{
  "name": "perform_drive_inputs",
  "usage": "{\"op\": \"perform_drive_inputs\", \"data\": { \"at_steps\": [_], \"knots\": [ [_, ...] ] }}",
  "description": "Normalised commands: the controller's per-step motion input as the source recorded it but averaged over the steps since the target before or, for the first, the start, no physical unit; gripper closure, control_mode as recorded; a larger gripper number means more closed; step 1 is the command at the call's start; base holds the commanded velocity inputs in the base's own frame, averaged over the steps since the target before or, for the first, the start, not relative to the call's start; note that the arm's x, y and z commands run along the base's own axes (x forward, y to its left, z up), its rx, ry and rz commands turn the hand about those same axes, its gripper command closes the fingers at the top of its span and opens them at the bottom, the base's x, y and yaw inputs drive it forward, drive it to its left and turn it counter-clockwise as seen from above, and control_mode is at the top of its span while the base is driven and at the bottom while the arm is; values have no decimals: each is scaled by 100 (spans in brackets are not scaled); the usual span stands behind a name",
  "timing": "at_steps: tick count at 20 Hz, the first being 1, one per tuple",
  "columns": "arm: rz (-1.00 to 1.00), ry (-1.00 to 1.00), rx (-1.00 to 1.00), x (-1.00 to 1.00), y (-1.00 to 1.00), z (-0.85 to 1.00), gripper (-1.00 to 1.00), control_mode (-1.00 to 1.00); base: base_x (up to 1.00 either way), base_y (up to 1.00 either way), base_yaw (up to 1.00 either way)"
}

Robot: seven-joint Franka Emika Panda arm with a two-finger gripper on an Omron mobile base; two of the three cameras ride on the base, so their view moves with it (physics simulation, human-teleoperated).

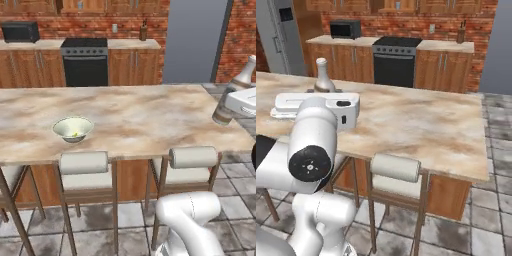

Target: There is a bowl on the dining counter. Grab a lemon wedge from the fridge and place it in the bowl. Then get the liquor bottle and glass cup from the cabinet and place them next to the bowl.

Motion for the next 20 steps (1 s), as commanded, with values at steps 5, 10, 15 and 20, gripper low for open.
{"op": "perform_drive_inputs", "data": {
  "at_steps": [5,10,15,20],
  "knots": [
    [0,0,0,0,0,0,100,100,65,96,-43],
    [0,0,0,0,0,0,100,100,60,83,-31],
    [0,0,0,0,0,0,100,100,58,60,-6],
    [0,0,0,0,0,0,100,100,59,28,8]
  ]
}}
